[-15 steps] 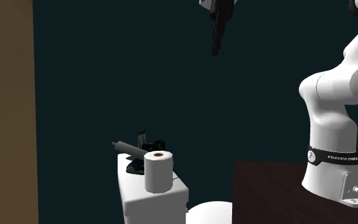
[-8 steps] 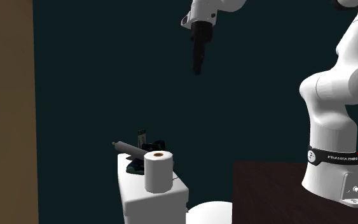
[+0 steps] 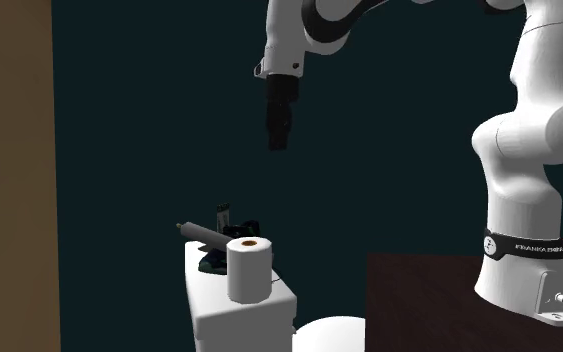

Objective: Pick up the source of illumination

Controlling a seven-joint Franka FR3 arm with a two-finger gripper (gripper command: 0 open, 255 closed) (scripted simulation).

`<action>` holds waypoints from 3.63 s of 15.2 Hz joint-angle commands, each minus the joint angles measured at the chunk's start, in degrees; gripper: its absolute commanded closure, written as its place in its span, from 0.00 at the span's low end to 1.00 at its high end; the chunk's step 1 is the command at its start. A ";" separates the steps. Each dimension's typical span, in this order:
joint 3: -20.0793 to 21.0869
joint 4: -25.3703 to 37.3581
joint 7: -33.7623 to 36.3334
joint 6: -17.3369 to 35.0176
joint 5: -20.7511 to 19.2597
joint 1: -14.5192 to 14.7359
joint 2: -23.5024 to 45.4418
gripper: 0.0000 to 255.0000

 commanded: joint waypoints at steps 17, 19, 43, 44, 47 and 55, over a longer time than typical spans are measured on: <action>-2.20 25.24 6.93 10.21 -4.49 -1.57 39.36 0.00; -2.54 29.39 7.29 10.03 -4.55 -1.72 43.73 0.00; -2.60 29.18 7.58 11.44 -4.68 -1.72 44.93 1.00; -2.57 29.25 7.47 10.90 -4.63 -1.72 44.46 1.00; -2.51 29.55 7.14 9.24 -4.48 -1.73 43.08 1.00; -2.38 30.52 6.45 5.72 -4.16 -1.73 40.49 1.00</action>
